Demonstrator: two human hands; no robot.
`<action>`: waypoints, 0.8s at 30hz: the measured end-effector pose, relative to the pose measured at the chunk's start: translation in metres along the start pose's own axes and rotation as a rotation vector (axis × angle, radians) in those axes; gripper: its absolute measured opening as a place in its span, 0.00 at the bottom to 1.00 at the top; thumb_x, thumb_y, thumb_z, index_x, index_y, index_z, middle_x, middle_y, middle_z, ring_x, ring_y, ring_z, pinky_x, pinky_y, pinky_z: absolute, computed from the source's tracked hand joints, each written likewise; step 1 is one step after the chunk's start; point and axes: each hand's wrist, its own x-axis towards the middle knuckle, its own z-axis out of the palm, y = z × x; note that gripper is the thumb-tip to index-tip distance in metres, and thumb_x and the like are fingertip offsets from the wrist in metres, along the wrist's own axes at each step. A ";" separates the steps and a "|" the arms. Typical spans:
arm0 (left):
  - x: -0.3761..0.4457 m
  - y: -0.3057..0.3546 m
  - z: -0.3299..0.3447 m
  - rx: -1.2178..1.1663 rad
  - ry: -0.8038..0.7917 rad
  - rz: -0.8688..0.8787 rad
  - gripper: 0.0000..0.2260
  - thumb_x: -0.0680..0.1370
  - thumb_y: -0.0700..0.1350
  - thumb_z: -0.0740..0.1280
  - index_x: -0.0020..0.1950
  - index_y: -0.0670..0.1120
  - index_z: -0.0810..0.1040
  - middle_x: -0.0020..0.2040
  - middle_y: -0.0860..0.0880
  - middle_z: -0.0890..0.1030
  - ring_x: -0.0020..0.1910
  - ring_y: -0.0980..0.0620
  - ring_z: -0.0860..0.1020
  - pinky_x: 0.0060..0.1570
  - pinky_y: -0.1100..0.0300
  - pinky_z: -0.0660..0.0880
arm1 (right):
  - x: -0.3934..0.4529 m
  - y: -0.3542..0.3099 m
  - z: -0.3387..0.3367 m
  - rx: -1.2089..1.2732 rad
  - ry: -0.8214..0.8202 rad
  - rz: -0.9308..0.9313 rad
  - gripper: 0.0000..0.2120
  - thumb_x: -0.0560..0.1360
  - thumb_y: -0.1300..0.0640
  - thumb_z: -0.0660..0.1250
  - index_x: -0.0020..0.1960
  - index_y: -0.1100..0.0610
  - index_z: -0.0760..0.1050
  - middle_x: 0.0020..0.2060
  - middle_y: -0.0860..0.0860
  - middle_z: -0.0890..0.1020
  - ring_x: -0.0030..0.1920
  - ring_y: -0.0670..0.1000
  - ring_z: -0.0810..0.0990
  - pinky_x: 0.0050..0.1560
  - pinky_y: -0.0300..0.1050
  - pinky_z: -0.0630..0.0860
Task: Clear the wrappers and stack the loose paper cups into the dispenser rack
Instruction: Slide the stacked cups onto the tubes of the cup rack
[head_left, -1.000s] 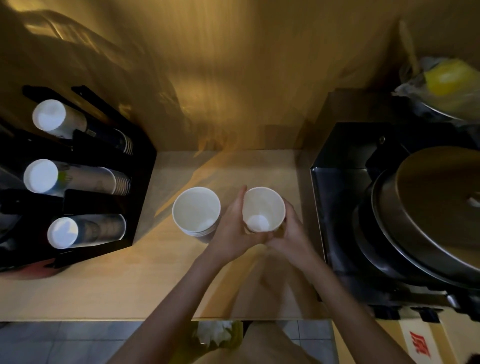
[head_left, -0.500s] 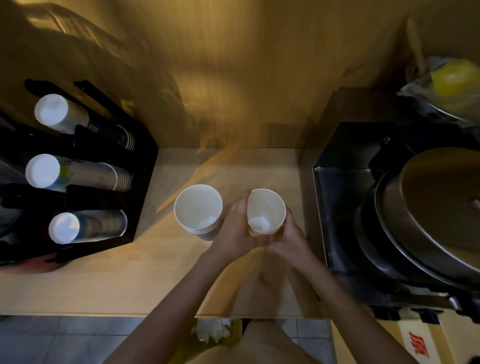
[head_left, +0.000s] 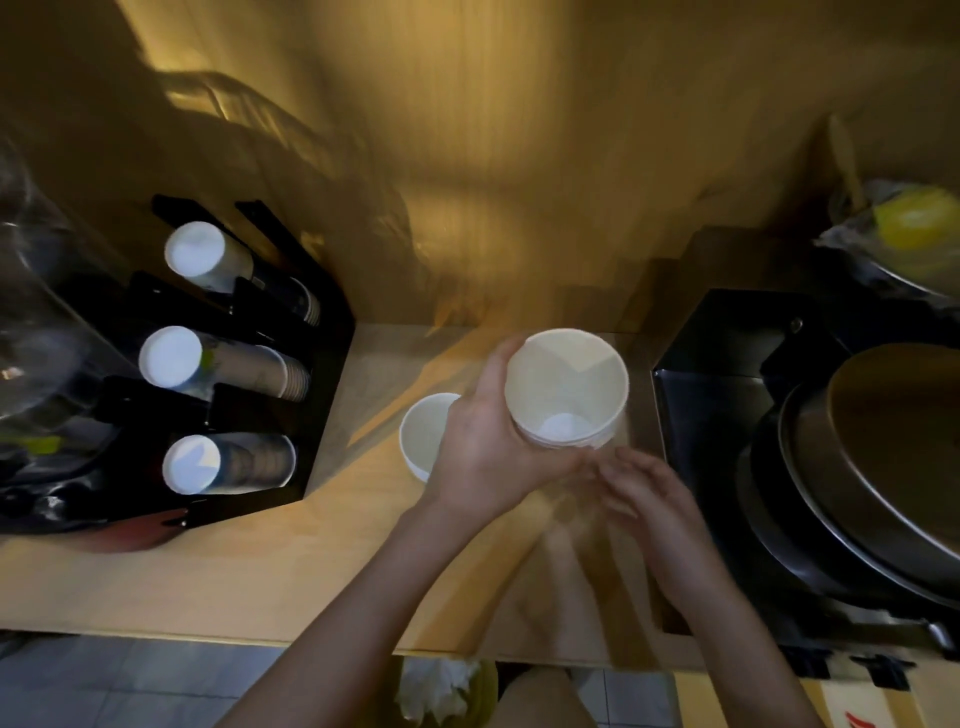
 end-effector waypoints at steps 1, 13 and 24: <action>-0.003 0.001 -0.012 -0.022 0.020 0.008 0.43 0.57 0.54 0.79 0.67 0.54 0.63 0.54 0.62 0.70 0.54 0.62 0.71 0.51 0.68 0.72 | -0.007 -0.002 0.006 0.115 -0.024 0.082 0.12 0.72 0.61 0.65 0.55 0.60 0.74 0.50 0.60 0.82 0.43 0.51 0.83 0.41 0.43 0.79; -0.059 -0.044 -0.118 -0.206 0.289 0.075 0.43 0.57 0.57 0.75 0.67 0.55 0.59 0.60 0.72 0.66 0.62 0.69 0.67 0.55 0.74 0.70 | -0.041 -0.008 0.163 0.687 -0.525 0.432 0.33 0.72 0.36 0.59 0.60 0.64 0.74 0.58 0.63 0.80 0.55 0.62 0.81 0.49 0.57 0.81; -0.100 -0.109 -0.204 -0.421 0.308 -0.062 0.34 0.64 0.60 0.66 0.68 0.52 0.64 0.65 0.55 0.72 0.65 0.56 0.72 0.57 0.67 0.72 | -0.061 0.002 0.250 0.579 -0.473 0.275 0.33 0.64 0.43 0.68 0.65 0.55 0.69 0.63 0.57 0.76 0.61 0.59 0.76 0.52 0.59 0.79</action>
